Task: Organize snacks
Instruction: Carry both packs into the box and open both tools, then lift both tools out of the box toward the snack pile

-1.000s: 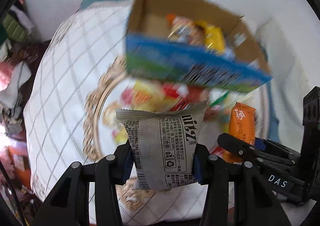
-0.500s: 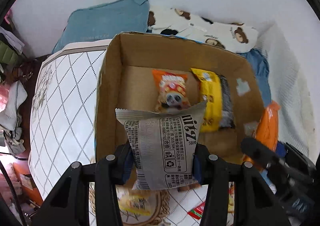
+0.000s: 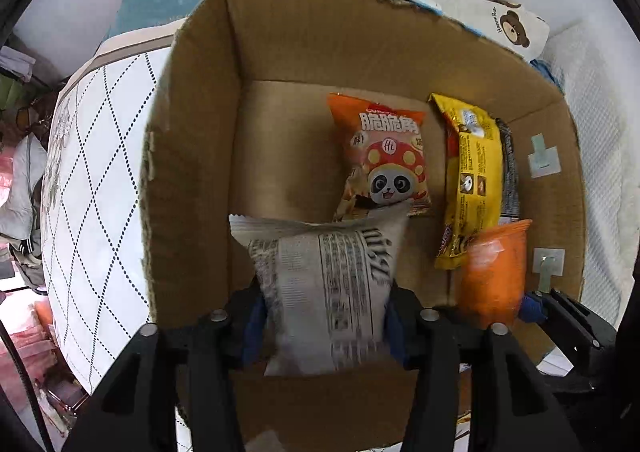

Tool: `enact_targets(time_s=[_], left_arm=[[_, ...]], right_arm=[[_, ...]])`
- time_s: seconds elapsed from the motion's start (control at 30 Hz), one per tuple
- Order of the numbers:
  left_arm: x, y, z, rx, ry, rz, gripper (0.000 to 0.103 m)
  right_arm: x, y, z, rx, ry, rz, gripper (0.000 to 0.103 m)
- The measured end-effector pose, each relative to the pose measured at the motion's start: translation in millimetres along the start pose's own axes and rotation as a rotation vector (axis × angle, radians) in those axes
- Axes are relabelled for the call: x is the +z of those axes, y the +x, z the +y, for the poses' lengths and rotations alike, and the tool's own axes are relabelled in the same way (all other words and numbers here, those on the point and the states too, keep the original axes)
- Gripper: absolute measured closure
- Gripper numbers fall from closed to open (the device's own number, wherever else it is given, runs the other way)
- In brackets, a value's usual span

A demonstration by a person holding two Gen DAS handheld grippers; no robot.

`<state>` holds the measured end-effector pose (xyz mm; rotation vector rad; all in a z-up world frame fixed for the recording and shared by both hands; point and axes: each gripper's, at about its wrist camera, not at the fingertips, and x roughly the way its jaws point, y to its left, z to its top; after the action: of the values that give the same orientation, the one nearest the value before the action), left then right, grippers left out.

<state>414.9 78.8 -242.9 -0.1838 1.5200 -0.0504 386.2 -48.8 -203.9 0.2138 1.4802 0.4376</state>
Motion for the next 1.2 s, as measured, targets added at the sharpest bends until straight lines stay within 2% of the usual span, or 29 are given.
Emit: enact_targets(time_s=[0.03, 0.07, 0.1, 0.13, 0.6, 0.8, 1.2], left_arm=[[-0.9, 0.3, -0.8, -0.001, 0.003, 0.0, 0.042], [-2.0, 0.9, -1.4, 0.003, 0.009, 0.0, 0.021], [-3.1, 1.1, -2.7, 0.011, 0.015, -0.003, 0.012], [-3.9, 0.8, -2.9, 0.015, 0.016, -0.008, 0.008], [-12.4, -11.1, -1.3, 0.047, -0.002, -0.065, 0.008], [-20.6, -25.0, -3.9, 0.051, -0.003, -0.113, 0.008], [-63.2, -82.3, -19.4, 0.065, 0.027, -0.309, 0.008]], right_arm=[[0.5, 4.4, -1.8, -0.001, 0.004, 0.012, 0.013], [0.9, 7.6, -1.9, -0.018, -0.004, 0.021, 0.009], [1.1, 9.7, -2.2, -0.035, -0.01, 0.025, 0.006], [0.9, 11.4, -3.5, -0.048, -0.01, 0.028, 0.006], [-7.7, -4.4, -24.6, -0.177, 0.013, -0.023, 0.004], [-18.1, -29.4, -27.9, -0.209, 0.007, -0.07, 0.004], [-50.0, -82.4, -10.1, -0.258, -0.051, -0.249, 0.004]])
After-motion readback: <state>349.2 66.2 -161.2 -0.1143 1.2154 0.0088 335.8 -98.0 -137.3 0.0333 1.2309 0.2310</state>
